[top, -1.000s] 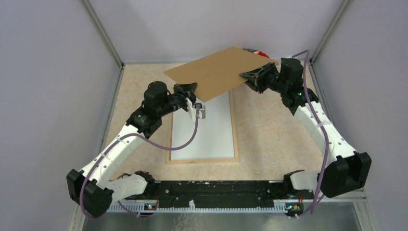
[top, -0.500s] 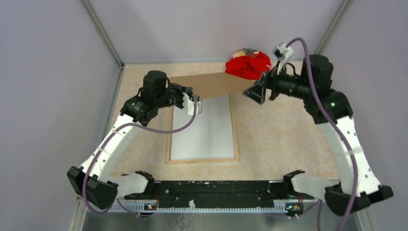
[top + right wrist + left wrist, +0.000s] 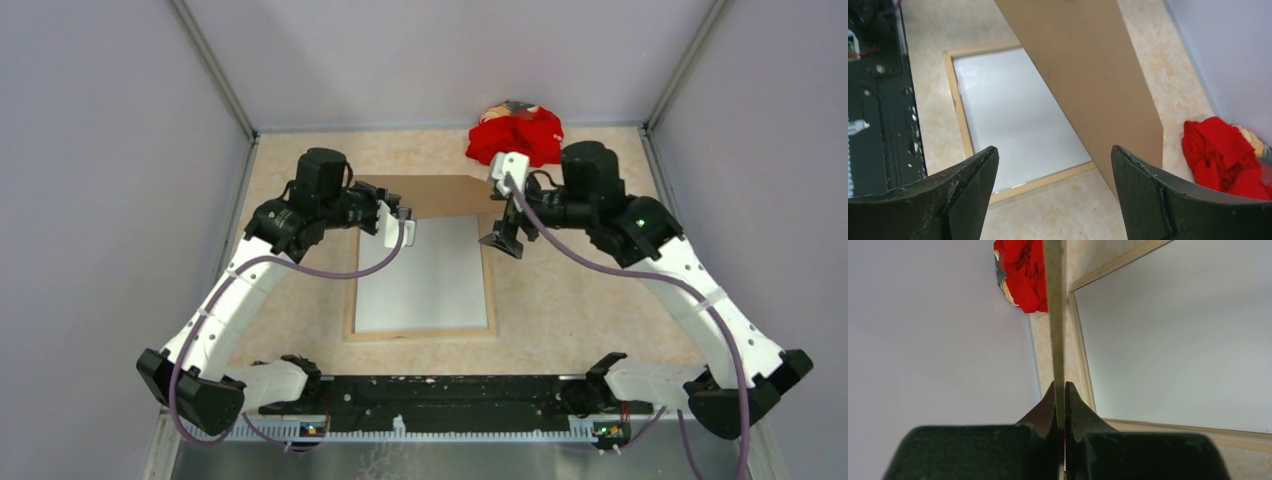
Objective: Put the photo into the frame
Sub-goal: Turn over the photo frame item on the photo frame.
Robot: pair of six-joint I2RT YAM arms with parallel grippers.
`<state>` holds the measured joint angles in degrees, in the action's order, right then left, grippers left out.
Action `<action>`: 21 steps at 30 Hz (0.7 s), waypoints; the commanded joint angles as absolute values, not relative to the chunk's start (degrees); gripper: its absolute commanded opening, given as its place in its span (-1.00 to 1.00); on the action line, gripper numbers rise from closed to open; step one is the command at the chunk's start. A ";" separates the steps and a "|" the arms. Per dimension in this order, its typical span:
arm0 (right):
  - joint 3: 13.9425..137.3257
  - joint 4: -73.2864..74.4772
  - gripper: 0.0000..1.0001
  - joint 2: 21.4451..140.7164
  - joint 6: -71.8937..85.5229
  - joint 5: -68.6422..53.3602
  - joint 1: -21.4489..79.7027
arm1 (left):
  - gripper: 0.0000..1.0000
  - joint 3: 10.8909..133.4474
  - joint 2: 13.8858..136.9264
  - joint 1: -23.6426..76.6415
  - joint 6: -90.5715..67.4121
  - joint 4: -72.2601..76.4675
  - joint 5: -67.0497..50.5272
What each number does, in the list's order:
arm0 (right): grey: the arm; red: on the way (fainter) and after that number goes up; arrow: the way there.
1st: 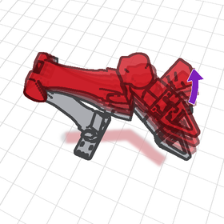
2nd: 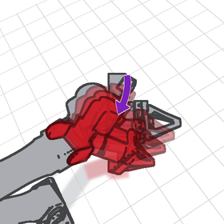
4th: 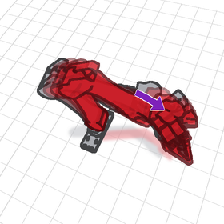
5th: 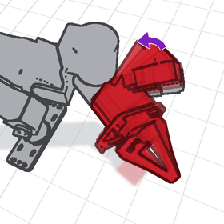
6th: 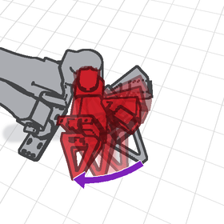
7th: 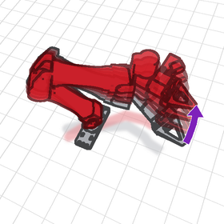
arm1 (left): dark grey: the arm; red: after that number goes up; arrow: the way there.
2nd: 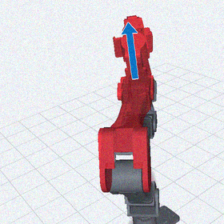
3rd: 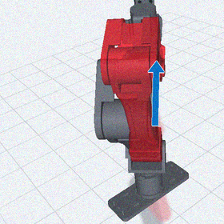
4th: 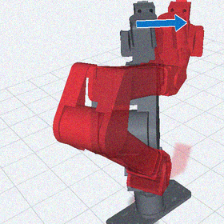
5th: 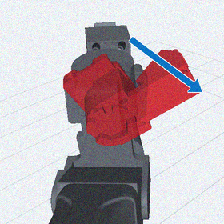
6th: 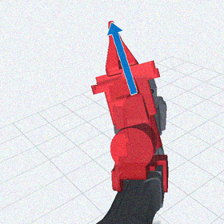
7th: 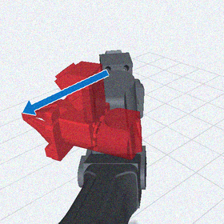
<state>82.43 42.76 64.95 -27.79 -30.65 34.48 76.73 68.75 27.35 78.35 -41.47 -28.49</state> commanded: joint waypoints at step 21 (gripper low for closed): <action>69.42 20.31 -0.72 69.96 -43.16 -11.67 39.64 | -1.00 74.15 62.17 27.32 80.72 -31.97 -32.58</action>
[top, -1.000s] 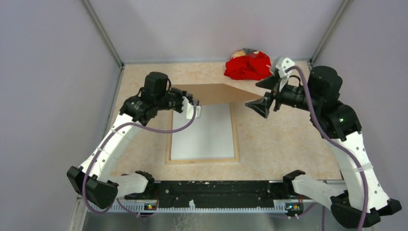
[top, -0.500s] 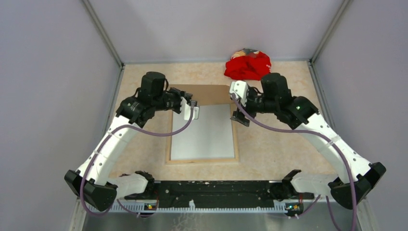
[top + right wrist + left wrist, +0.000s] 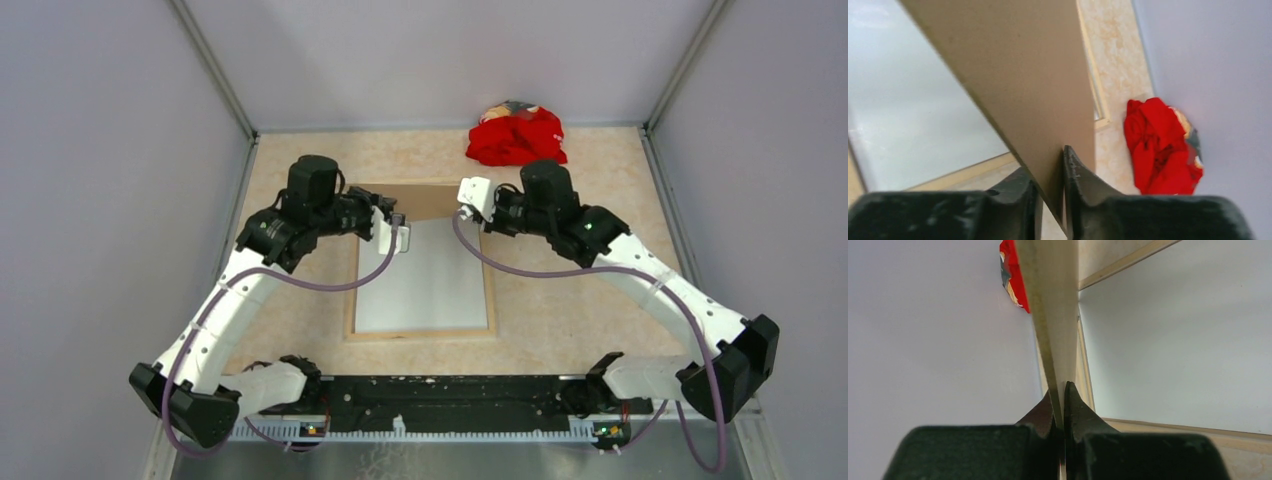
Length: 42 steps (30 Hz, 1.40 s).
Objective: Put the photo into the frame
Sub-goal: Turn over the photo frame item on the photo frame.
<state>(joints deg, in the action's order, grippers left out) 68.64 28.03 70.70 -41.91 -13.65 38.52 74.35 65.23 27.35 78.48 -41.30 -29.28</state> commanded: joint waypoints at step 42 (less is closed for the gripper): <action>102.40 31.13 -1.00 76.11 28.11 -7.74 28.68 | 0.97 77.00 82.79 -8.72 23.91 -24.78 -34.42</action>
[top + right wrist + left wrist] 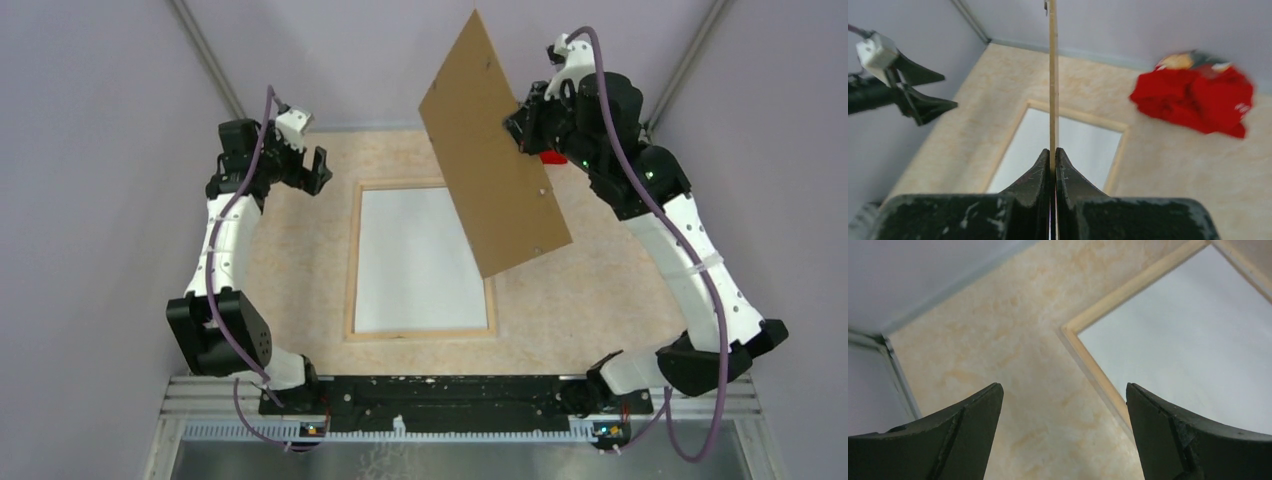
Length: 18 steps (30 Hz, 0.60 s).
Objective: Put the photo into the frame
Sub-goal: Turn over the photo frame item on the photo frame.
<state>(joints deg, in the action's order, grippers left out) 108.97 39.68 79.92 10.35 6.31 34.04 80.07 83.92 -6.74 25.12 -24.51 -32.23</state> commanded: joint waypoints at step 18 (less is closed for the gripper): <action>46.14 -38.79 -1.00 71.98 69.27 -30.05 18.72 | 0.90 66.11 89.81 -16.14 41.39 -27.47 -29.43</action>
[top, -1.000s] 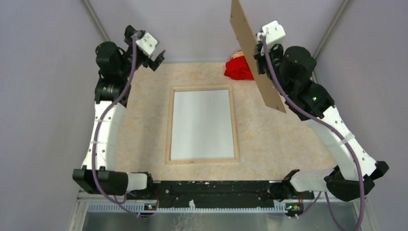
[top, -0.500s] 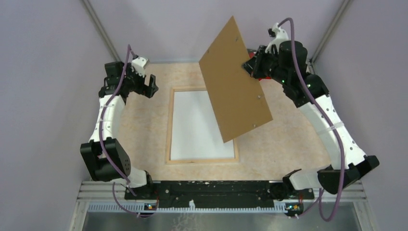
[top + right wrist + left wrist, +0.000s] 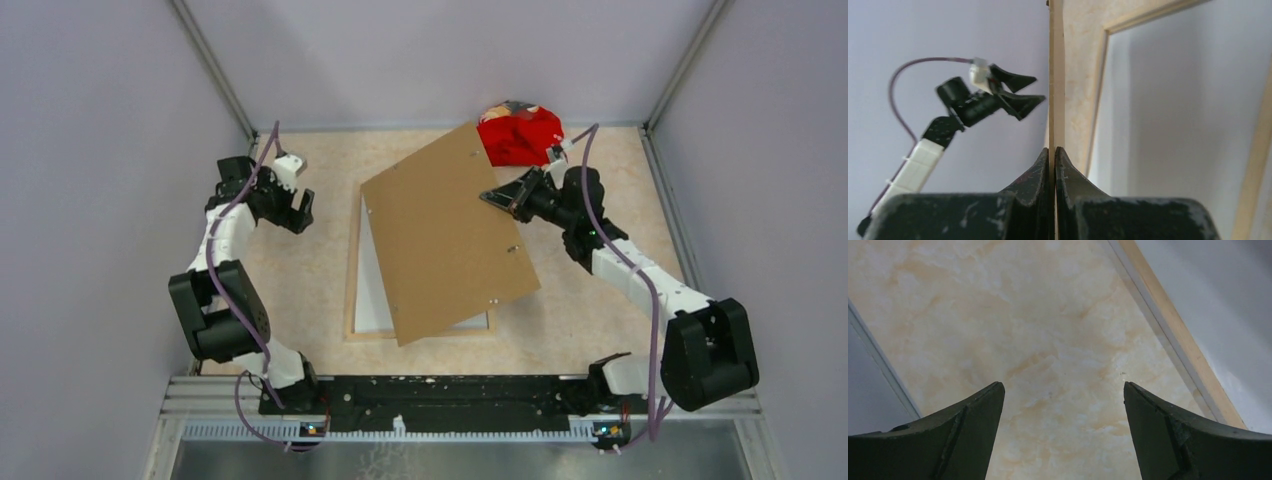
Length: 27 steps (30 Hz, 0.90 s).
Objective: Put the photo into the frame
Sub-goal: Turn over the photo frame item on the photo frame.
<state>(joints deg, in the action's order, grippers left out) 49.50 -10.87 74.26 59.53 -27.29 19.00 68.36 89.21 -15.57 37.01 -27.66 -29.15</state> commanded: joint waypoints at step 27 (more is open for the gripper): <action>29.61 -80.89 -1.00 95.91 80.50 -20.65 23.17 | 0.37 57.77 97.82 -13.46 57.41 -29.01 -34.49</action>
<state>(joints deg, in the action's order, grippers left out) 28.86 -68.82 95.00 76.99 -22.20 22.02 58.61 98.63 -14.11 54.43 -30.87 -32.36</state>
